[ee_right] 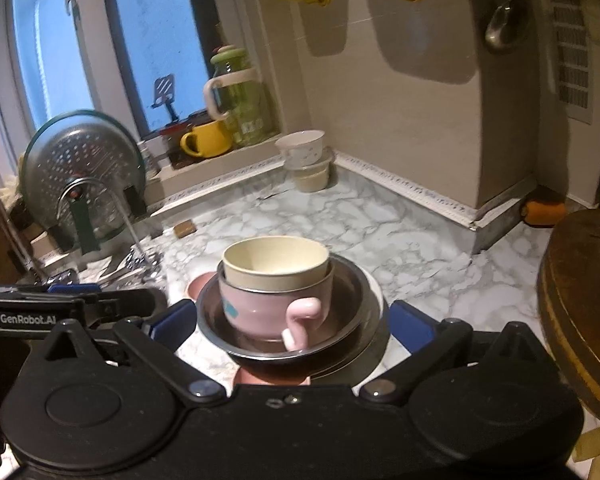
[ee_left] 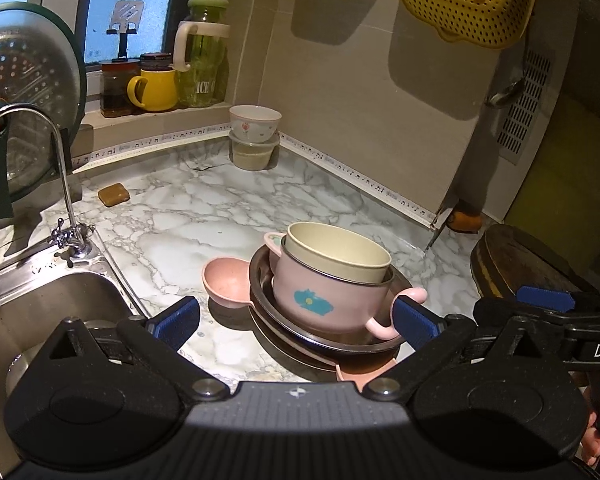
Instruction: Organize plates and bowls
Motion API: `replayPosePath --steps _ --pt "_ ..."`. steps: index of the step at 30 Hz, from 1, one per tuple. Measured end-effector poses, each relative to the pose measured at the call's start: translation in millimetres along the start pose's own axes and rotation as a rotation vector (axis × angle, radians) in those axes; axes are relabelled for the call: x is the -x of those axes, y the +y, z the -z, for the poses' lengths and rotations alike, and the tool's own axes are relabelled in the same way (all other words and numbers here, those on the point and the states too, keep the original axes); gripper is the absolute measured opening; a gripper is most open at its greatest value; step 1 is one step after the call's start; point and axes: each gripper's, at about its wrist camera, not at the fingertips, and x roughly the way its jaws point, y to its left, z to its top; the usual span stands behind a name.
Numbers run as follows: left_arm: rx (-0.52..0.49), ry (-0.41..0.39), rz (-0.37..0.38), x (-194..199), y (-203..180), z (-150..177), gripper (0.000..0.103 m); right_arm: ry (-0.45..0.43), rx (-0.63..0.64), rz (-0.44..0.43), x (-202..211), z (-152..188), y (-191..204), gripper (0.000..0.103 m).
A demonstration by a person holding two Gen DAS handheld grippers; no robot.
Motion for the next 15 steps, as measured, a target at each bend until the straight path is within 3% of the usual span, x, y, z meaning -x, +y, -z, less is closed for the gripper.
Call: replayPosePath --steps 10,15 --pt "-0.087 0.005 -0.023 4.9 -10.1 3.0 0.103 -0.032 -0.046 -0.008 7.0 5.4 -5.1 0.103" --pt "-0.084 0.008 -0.004 9.2 -10.8 4.3 0.103 -0.024 -0.042 -0.033 10.9 5.2 -2.0 0.103"
